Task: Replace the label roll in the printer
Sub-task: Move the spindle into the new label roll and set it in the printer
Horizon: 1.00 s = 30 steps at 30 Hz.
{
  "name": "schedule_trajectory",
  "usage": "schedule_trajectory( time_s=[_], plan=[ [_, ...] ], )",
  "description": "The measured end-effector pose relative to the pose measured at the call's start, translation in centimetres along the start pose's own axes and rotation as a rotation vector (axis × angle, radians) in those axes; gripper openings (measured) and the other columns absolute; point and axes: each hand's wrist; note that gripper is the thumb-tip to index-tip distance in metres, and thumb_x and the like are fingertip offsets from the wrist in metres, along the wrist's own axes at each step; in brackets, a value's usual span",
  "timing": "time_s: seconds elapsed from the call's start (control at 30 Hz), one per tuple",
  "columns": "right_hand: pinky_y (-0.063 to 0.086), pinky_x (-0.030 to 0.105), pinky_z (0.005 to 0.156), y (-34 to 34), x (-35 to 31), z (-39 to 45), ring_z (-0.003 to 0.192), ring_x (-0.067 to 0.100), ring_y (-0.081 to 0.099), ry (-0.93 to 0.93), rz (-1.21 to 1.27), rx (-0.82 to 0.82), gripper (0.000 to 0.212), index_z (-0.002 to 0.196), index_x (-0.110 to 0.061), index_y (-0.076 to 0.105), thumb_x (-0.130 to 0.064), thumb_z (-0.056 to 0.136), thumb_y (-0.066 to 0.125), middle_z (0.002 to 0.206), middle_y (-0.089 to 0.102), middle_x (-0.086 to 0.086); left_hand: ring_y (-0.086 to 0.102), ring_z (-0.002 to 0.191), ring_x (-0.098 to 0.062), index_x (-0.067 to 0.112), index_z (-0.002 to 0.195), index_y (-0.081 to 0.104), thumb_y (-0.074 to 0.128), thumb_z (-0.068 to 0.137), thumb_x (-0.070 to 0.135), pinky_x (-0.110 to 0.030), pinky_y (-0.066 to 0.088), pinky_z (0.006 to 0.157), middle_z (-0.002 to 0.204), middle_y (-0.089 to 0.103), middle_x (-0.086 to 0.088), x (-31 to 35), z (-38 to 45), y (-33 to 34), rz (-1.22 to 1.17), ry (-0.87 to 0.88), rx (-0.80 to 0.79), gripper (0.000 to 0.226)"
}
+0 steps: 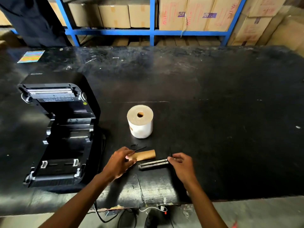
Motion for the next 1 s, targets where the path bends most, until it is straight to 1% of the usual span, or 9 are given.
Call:
schedule_trajectory(
  time_s=[0.1, 0.27, 0.43, 0.53, 0.63, 0.73, 0.8, 0.9, 1.0],
  plan=[
    [0.053, 0.029, 0.068, 1.0, 0.4, 0.1, 0.071, 0.011, 0.066, -0.039, -0.116, 0.012, 0.017, 0.069, -0.025, 0.062, -0.017, 0.075, 0.076, 0.072, 0.069, -0.005, 0.057, 0.08, -0.013, 0.011, 0.119, 0.068, 0.076, 0.081, 0.024, -0.032, 0.05, 0.077, 0.097, 0.056, 0.003, -0.2, -0.1, 0.3, -0.01, -0.03, 0.02, 0.041],
    [0.051, 0.026, 0.065, 1.5, 0.7, 0.3, 0.068, 0.01, 0.064, -0.045, -0.183, 0.071, 0.017, 0.069, -0.027, 0.061, -0.02, 0.075, 0.075, 0.069, 0.066, -0.009, 0.06, 0.082, -0.012, 0.016, 0.123, 0.064, 0.074, 0.081, 0.034, -0.028, 0.051, 0.076, 0.1, 0.058, 0.004, -0.7, 0.3, -0.2, -0.022, -0.045, 0.036, 0.047],
    [0.055, 0.032, 0.067, 1.6, -0.1, -0.2, 0.068, 0.012, 0.065, -0.034, -0.206, 0.09, 0.012, 0.073, -0.024, 0.063, -0.025, 0.075, 0.075, 0.07, 0.067, -0.008, 0.064, 0.097, -0.022, 0.011, 0.126, 0.06, 0.074, 0.082, 0.031, -0.035, 0.053, 0.084, 0.112, 0.064, -0.01, 0.1, 3.6, -2.0, -0.202, -0.158, 0.178, 0.05],
    [0.055, 0.039, 0.078, 1.6, -1.1, -0.4, 0.084, 0.017, 0.062, -0.033, -0.251, 0.139, 0.018, 0.083, -0.023, 0.063, -0.038, 0.076, 0.072, 0.088, 0.063, -0.002, 0.061, 0.109, -0.025, 0.011, 0.136, 0.051, 0.068, 0.085, 0.04, -0.034, 0.048, 0.093, 0.121, 0.062, -0.011, 1.1, 6.1, -3.3, -0.382, -0.311, 0.206, 0.06],
    [0.047, 0.041, 0.092, 2.2, -4.3, 0.6, 0.107, 0.019, 0.052, -0.143, -0.26, 0.187, 0.031, 0.105, -0.024, 0.061, -0.041, 0.079, 0.068, 0.111, 0.055, 0.0, 0.055, 0.119, -0.025, 0.013, 0.136, 0.048, 0.051, 0.093, 0.049, -0.04, 0.043, 0.103, 0.132, 0.058, -0.013, 2.0, 7.9, -4.5, -0.696, -0.449, 0.167, 0.057],
    [0.04, 0.037, 0.102, 4.0, -8.7, 2.4, 0.123, 0.022, 0.045, -0.291, -0.27, 0.064, 0.049, 0.125, -0.024, 0.054, -0.038, 0.081, 0.068, 0.132, 0.047, 0.006, 0.053, 0.121, -0.026, 0.013, 0.137, 0.049, 0.035, 0.097, 0.054, -0.042, 0.041, 0.104, 0.139, 0.054, -0.014, 2.8, 8.6, -5.0, -0.865, -0.507, 0.086, 0.059],
    [0.034, 0.039, 0.109, 5.8, -11.2, 3.5, 0.135, 0.024, 0.033, -0.364, -0.367, -0.062, 0.061, 0.134, -0.027, 0.045, -0.042, 0.079, 0.067, 0.148, 0.032, 0.009, 0.055, 0.119, -0.024, 0.013, 0.135, 0.053, 0.028, 0.097, 0.057, -0.043, 0.039, 0.108, 0.137, 0.057, -0.013, 3.0, 8.6, -5.0, -0.904, -0.511, 0.044, 0.064],
    [0.036, 0.046, 0.108, 9.0, -13.4, 4.9, 0.138, 0.034, 0.025, -0.424, -0.66, -0.182, 0.067, 0.134, -0.028, 0.042, -0.049, 0.076, 0.067, 0.156, 0.012, 0.016, 0.057, 0.111, -0.019, 0.015, 0.134, 0.054, 0.024, 0.096, 0.061, -0.042, 0.039, 0.107, 0.134, 0.06, -0.01, 3.1, 8.4, -5.1, -0.92, -0.498, 0.025, 0.067],
    [0.042, 0.047, 0.099, 11.3, -13.5, 5.4, 0.132, 0.041, 0.028, -0.409, -0.839, -0.159, 0.062, 0.129, -0.021, 0.044, -0.048, 0.077, 0.067, 0.157, 0.0, 0.018, 0.056, 0.113, -0.019, 0.018, 0.137, 0.051, 0.022, 0.094, 0.064, -0.039, 0.038, 0.105, 0.13, 0.059, -0.005, 3.1, 7.9, -5.3, -0.933, -0.483, -0.012, 0.069]
  ],
)
Point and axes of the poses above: each hand's wrist, its own z-axis towards the middle knuckle, its own y-axis out of the palm, x = y × z
